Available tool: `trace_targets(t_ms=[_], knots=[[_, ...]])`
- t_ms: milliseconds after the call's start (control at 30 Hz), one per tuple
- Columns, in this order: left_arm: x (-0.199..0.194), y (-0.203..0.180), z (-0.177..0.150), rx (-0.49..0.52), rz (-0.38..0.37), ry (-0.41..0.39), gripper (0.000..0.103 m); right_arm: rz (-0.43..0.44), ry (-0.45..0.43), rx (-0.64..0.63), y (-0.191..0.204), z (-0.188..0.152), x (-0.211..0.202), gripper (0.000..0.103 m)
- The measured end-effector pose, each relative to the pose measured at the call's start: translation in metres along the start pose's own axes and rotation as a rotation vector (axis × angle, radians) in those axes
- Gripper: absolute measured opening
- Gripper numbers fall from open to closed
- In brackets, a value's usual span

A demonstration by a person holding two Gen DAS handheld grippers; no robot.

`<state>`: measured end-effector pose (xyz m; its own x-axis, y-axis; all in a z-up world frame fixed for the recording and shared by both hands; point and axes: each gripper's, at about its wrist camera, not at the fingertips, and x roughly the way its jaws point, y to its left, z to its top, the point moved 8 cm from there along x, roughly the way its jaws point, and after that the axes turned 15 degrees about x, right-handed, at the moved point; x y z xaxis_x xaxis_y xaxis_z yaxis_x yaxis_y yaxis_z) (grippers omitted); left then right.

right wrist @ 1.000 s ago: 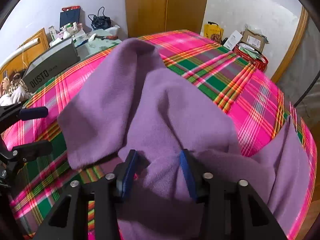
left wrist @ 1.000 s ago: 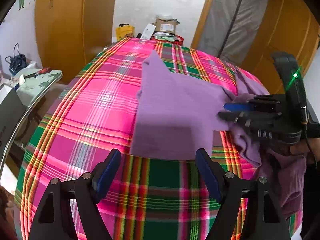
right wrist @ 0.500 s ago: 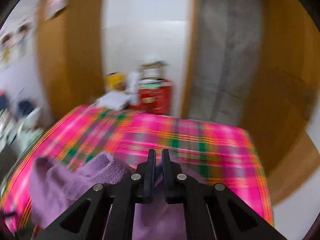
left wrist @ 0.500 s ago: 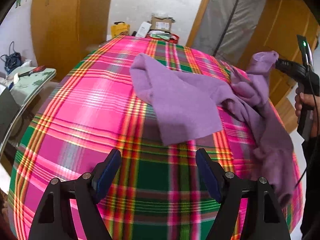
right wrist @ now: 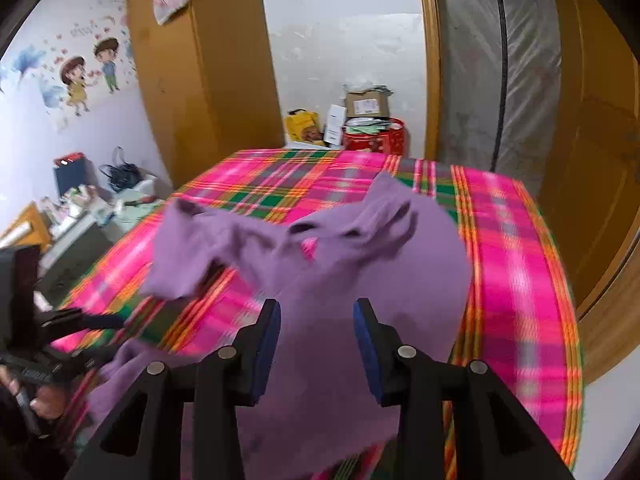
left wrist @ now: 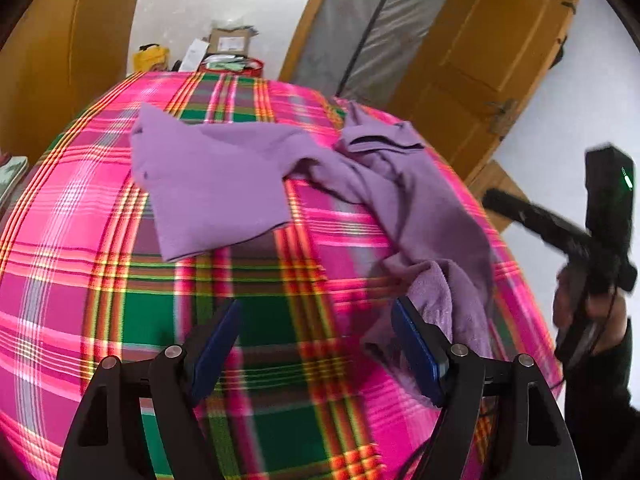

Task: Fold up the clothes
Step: 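Lift the sweatshirt with the right gripper and shake it out over the bed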

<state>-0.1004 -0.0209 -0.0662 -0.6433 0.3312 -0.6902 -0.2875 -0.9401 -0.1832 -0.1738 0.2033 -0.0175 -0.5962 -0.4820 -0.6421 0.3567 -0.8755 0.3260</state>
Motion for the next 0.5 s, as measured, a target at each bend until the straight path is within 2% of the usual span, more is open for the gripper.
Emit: trace_targets(t_ms=[200, 367, 500], knots=[[-0.007, -0.016, 0.005, -0.009, -0.07, -0.027, 0.079, 0.175, 0.013, -0.095, 0.05, -0.044, -0.03, 0.045], [-0.02, -0.02, 0.003, 0.007, -0.076, -0.057, 0.078, 0.232, 0.054, -0.165, 0.073, -0.076, -0.035, 0.045], [-0.029, -0.028, 0.0, 0.027, -0.107, -0.071, 0.078, 0.228, 0.083, -0.198, 0.072, -0.092, -0.032, 0.045]])
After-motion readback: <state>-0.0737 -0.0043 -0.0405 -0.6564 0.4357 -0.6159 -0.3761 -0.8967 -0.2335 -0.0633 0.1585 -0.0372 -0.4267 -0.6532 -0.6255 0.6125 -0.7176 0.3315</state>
